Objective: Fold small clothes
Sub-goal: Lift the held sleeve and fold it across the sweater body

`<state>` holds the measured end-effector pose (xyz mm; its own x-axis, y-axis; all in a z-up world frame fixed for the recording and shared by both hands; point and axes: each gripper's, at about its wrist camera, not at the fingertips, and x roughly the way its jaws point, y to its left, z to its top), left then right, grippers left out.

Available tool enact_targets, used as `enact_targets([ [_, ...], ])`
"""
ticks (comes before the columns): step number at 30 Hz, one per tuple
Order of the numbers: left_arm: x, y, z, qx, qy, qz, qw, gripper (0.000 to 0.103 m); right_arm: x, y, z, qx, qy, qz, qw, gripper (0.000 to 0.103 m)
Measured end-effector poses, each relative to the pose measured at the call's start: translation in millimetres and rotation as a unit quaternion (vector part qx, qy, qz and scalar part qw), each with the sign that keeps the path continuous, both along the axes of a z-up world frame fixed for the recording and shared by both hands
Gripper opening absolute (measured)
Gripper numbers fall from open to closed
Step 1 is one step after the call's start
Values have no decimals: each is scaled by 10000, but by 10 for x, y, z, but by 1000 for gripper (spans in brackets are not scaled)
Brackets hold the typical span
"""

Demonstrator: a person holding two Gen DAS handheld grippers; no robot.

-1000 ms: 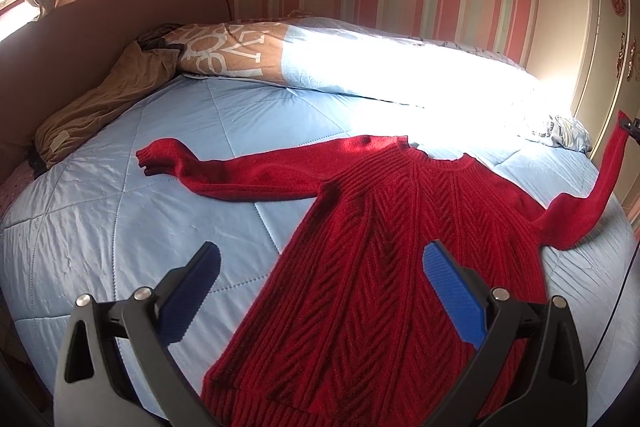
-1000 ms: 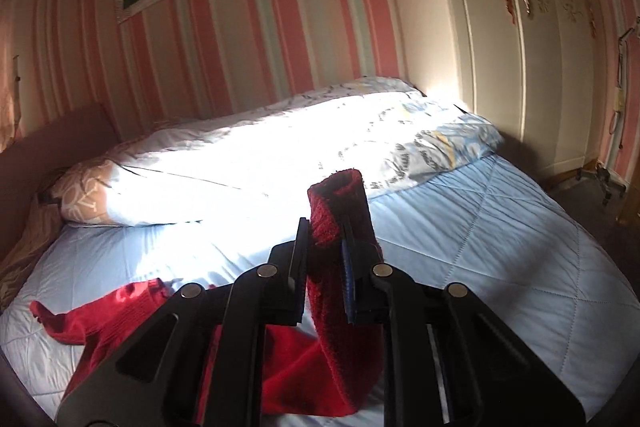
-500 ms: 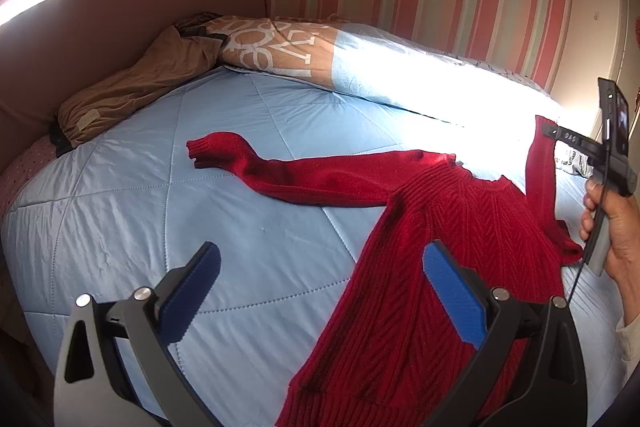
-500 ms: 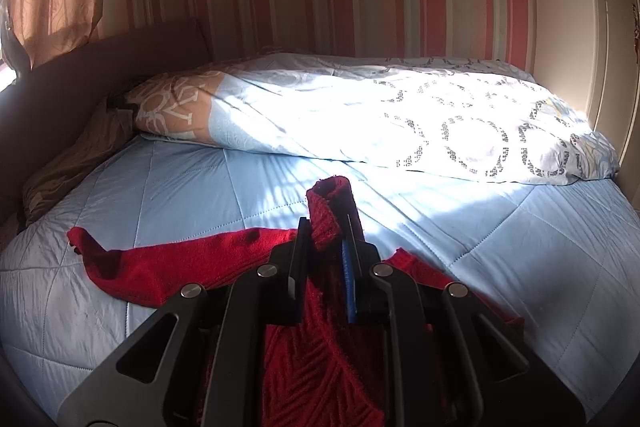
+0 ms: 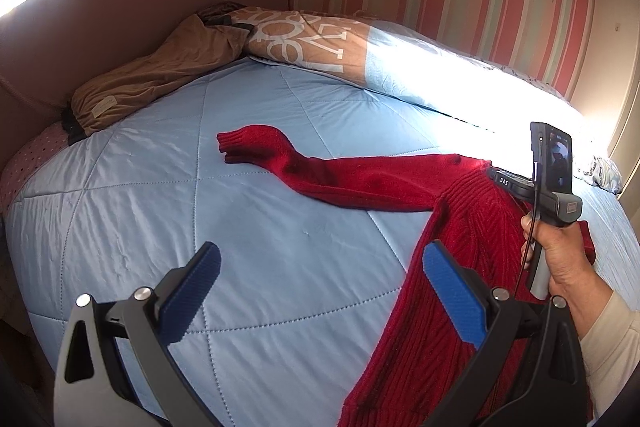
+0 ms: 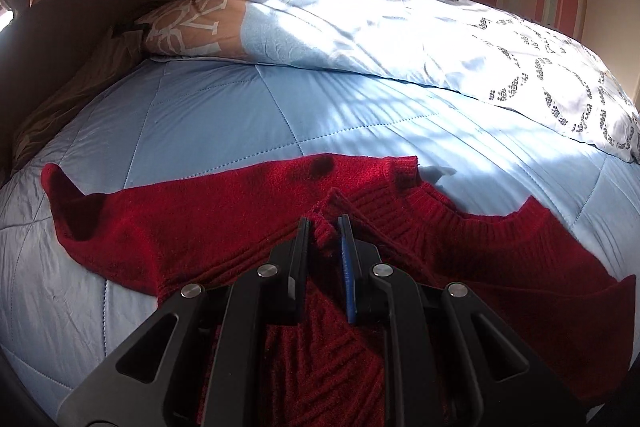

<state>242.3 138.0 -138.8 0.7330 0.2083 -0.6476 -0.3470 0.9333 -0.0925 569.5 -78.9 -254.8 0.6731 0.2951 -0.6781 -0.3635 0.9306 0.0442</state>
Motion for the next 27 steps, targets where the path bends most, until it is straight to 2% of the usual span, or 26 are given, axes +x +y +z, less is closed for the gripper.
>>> enact_targets([
  [2, 5, 22, -10, -3, 0, 11, 10000, 102, -1, 75, -62, -26, 54, 19, 10000, 14],
  [4, 1, 29, -7, 9, -21, 6, 10000, 102, -3, 141, -93, -54, 62, 25, 10000, 8],
  [14, 11, 106, 9, 1, -70, 60, 10000, 102, -1, 223, -43, -108, 19, -683, 9976, 9],
  [15, 15, 113, 13, 30, -85, 64, 9999, 102, -15, 225, -25, -93, -14, -727, 9973, 21],
  [16, 25, 120, 12, 62, -96, 58, 9999, 102, -35, 223, 3, -63, -60, -766, 9970, 39],
  [17, 46, 127, 8, 102, -94, 48, 9999, 102, -63, 221, 34, -12, -121, -774, 9969, 44],
  [27, 341, 395, -18, 589, -322, 10, 9977, 102, -247, 224, 310, -197, -432, -816, 9955, 45],
])
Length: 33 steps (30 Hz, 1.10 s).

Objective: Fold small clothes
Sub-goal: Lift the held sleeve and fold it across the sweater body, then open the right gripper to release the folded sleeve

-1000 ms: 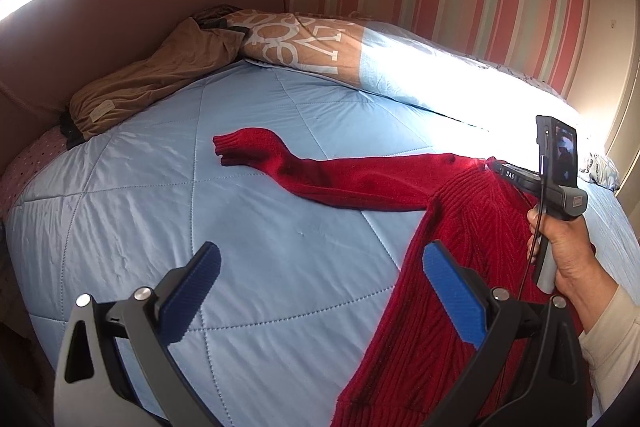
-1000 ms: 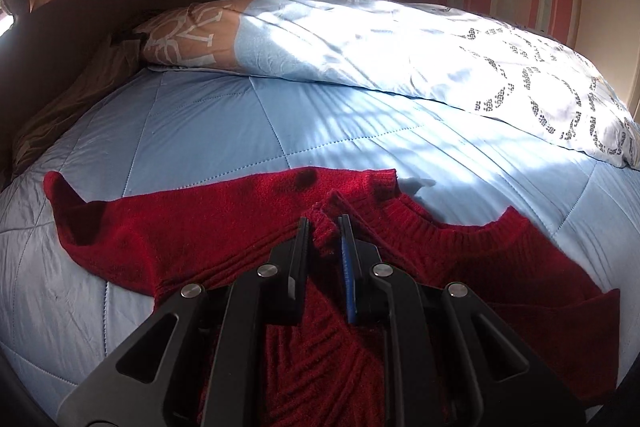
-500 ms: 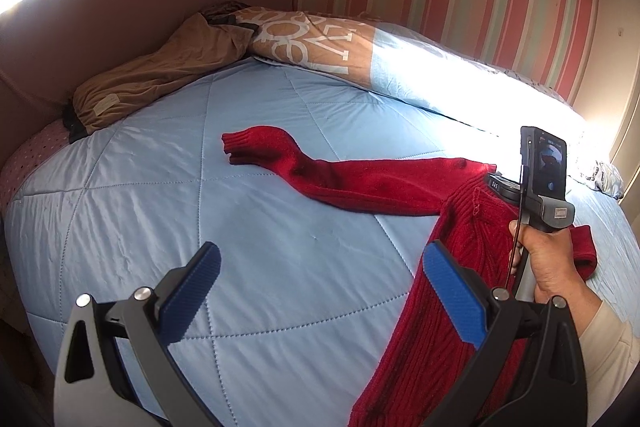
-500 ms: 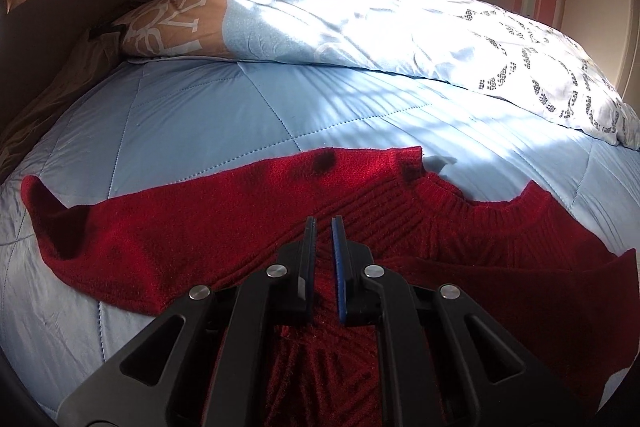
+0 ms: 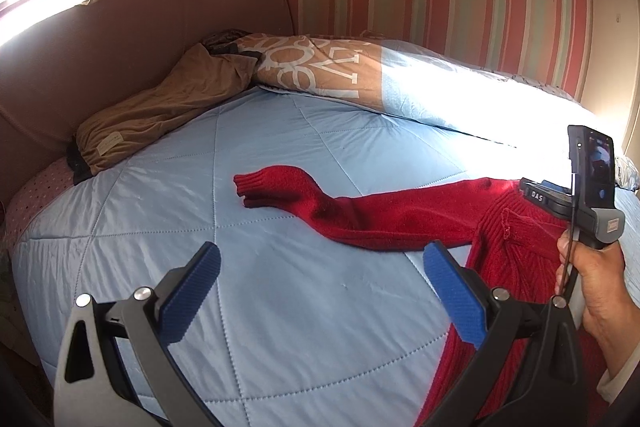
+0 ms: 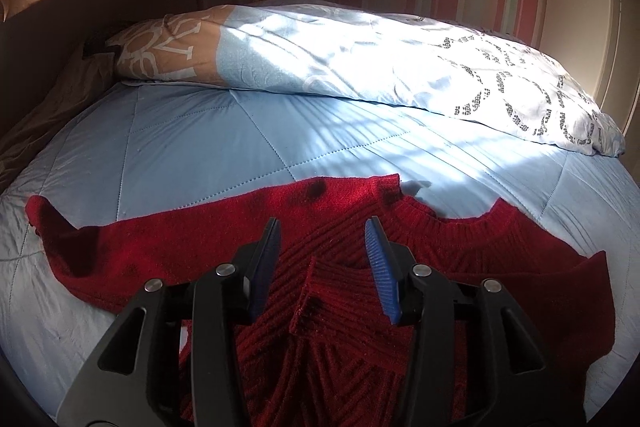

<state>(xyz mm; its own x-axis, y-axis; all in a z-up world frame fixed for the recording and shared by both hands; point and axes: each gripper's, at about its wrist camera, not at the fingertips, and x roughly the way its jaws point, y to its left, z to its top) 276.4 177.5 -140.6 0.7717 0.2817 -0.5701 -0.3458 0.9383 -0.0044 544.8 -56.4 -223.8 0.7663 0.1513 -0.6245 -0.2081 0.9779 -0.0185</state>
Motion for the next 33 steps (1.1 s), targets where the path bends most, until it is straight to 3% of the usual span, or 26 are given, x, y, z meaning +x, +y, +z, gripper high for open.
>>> enact_targets([
  [13, 430, 371, -189, 438, 63, -76, 9990, 102, -101, -78, 151, -171, -149, -378, 9990, 45],
  [19, 638, 608, -378, 483, 140, -151, 9986, 102, -207, -100, 233, 39, -158, -331, 9993, 45],
  [27, 837, 1389, -539, -73, 148, 149, 9998, 102, -494, -145, 452, 228, -324, -5, 9992, 63],
  [29, 940, 1561, -626, -146, 321, 211, 9992, 102, -604, -179, 512, 329, -365, 53, 9988, 70],
  [33, 1102, 1803, -820, -460, 438, -68, 9980, 102, -806, -244, 616, 519, -476, 159, 9974, 78],
])
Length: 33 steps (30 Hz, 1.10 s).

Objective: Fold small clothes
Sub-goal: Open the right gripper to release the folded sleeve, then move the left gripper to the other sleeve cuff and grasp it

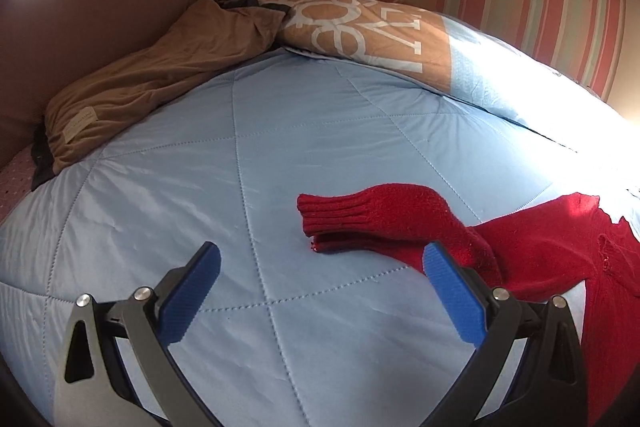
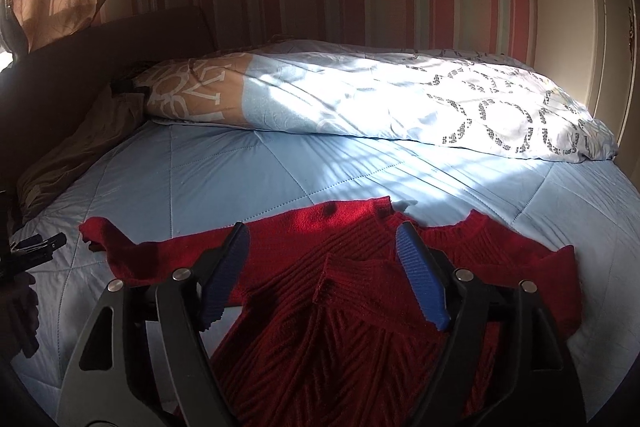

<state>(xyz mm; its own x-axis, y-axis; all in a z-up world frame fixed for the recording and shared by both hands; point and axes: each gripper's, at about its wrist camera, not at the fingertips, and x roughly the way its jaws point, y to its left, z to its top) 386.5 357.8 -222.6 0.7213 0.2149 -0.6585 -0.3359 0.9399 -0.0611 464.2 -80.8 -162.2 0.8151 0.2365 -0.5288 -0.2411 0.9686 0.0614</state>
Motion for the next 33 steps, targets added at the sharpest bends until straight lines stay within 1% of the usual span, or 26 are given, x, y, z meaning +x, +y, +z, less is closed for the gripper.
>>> enact_targets([
  [3, 103, 85, -137, 131, -51, -200, 9997, 101, -77, -20, 48, 57, -38, 89, 9999, 79],
  [5, 168, 142, -214, 234, -43, -226, 9995, 101, -122, -26, 86, 48, -100, 124, 9999, 79],
  [9, 291, 222, -337, -35, 15, -276, 9996, 101, -159, -57, 144, 140, -162, 164, 9996, 81],
  [10, 334, 230, -370, -63, 71, -265, 9996, 99, -162, -59, 147, 154, -180, 163, 9996, 81],
  [11, 375, 240, -398, -97, 108, -264, 9995, 95, -163, -60, 145, 162, -182, 170, 9996, 82],
  [13, 484, 268, -464, -263, 251, -259, 9990, 70, -161, -57, 131, 190, -153, 197, 9995, 82],
  [14, 531, 295, -504, -382, 323, -257, 9984, 66, -166, -53, 124, 189, -156, 206, 9995, 82],
  [17, 671, 352, -598, -654, 527, -275, 9961, 65, -174, -53, 99, 188, -141, 243, 9994, 82],
  [18, 704, 359, -601, -736, 528, -307, 9954, 66, -168, -53, 88, 185, -127, 260, 9994, 82],
  [20, 768, 357, -589, -828, 488, -400, 9946, 74, -162, -61, 69, 202, -105, 259, 9994, 82],
  [21, 803, 337, -578, -795, 469, -470, 9946, 79, -158, -61, 60, 191, -99, 262, 9994, 82],
  [22, 847, 325, -582, -768, 490, -524, 9945, 81, -155, -63, 49, 188, -88, 266, 9994, 82],
  [24, 933, 283, -590, -795, 518, -739, 9927, 81, -149, -82, 34, 207, -56, 270, 9994, 82],
  [26, 1014, 213, -630, -633, 670, -797, 9925, 80, -161, -101, 38, 194, -98, 256, 9994, 82],
  [28, 1064, 149, -643, -567, 714, -903, 9917, 61, -161, -122, 40, 179, -122, 241, 9995, 82],
  [29, 1083, 120, -637, -536, 711, -922, 9917, 57, -153, -136, 37, 196, -110, 229, 9995, 82],
  [30, 1101, 101, -628, -539, 679, -974, 9915, 45, -150, -149, 35, 216, -101, 207, 9995, 82],
  [31, 1124, 87, -625, -550, 666, -1018, 9910, 36, -147, -159, 34, 217, -104, 200, 9995, 82],
  [32, 1144, 82, -627, -559, 664, -1013, 9911, 34, -149, -165, 33, 206, -109, 202, 9995, 82],
  [33, 1166, 81, -628, -572, 657, -1000, 9912, 29, -149, -170, 32, 209, -109, 203, 9995, 82],
])
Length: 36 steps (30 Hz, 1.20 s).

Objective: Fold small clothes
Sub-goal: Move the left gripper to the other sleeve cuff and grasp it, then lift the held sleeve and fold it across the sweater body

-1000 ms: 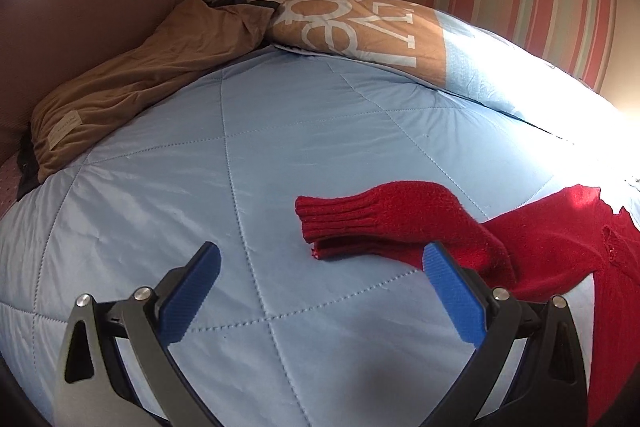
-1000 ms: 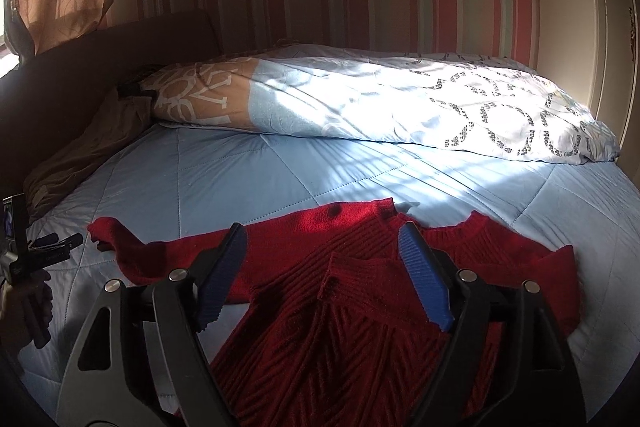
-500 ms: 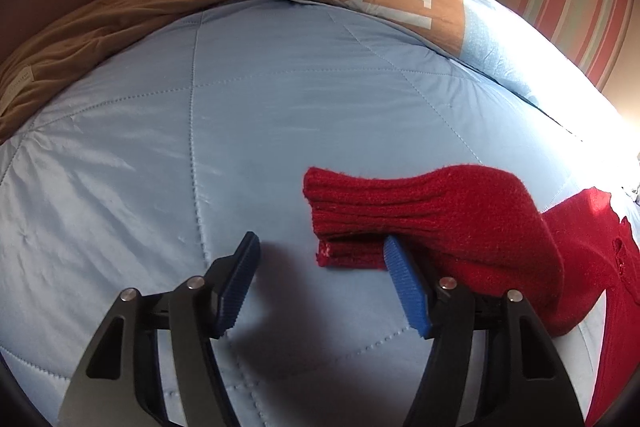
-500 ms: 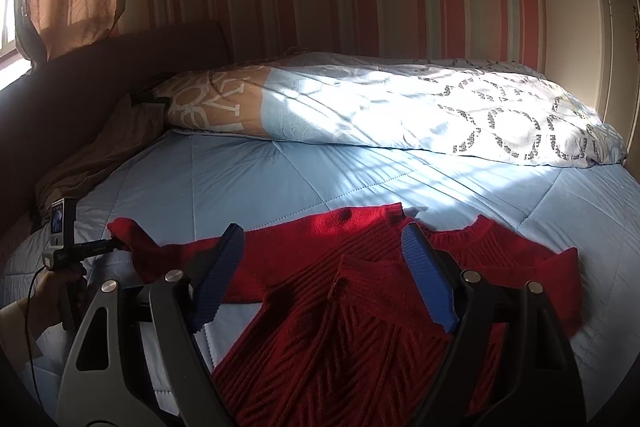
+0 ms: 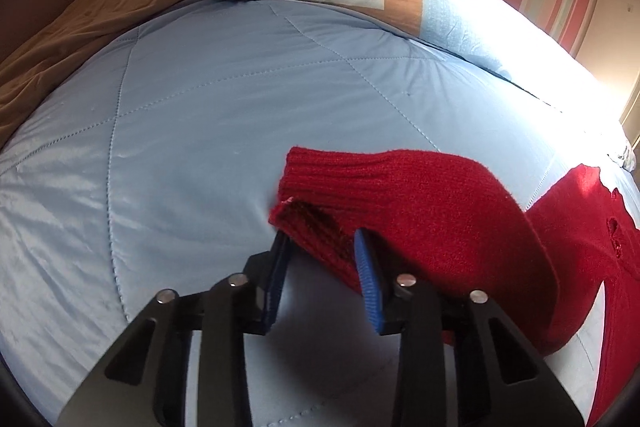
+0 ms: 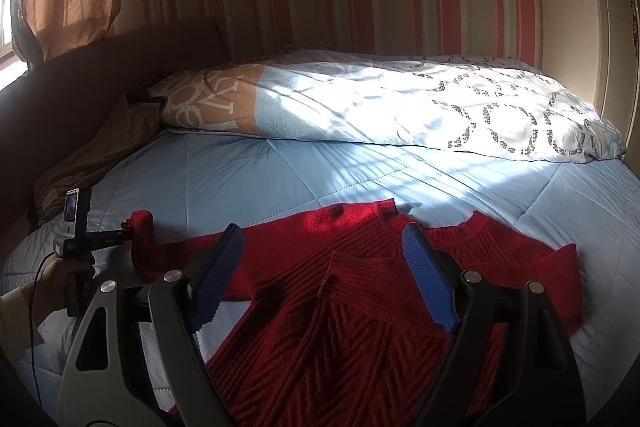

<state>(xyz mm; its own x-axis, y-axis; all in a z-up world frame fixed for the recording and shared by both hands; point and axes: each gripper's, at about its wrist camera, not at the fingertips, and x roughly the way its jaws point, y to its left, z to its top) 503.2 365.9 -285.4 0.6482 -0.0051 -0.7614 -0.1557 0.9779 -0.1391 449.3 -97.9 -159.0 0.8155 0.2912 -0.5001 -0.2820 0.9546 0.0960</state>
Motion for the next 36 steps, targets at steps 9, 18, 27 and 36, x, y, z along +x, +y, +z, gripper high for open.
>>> enact_targets([
  [9, -1, -69, 222, 280, -414, 267, 9984, 9, -34, -91, -19, -18, 13, -52, 10000, 82],
  [18, -265, -546, 1030, 1206, -1178, 433, 9847, 8, -96, -428, 113, -33, 37, -578, 9983, 82],
  [27, -335, -1755, 1883, 1207, -1814, -213, 9757, 8, -407, -1143, 303, 173, 28, -1117, 9936, 82],
  [36, -118, -3286, 2062, 1138, -1889, -1047, 9697, 8, -665, -1902, 294, 275, 123, -1485, 9884, 83],
])
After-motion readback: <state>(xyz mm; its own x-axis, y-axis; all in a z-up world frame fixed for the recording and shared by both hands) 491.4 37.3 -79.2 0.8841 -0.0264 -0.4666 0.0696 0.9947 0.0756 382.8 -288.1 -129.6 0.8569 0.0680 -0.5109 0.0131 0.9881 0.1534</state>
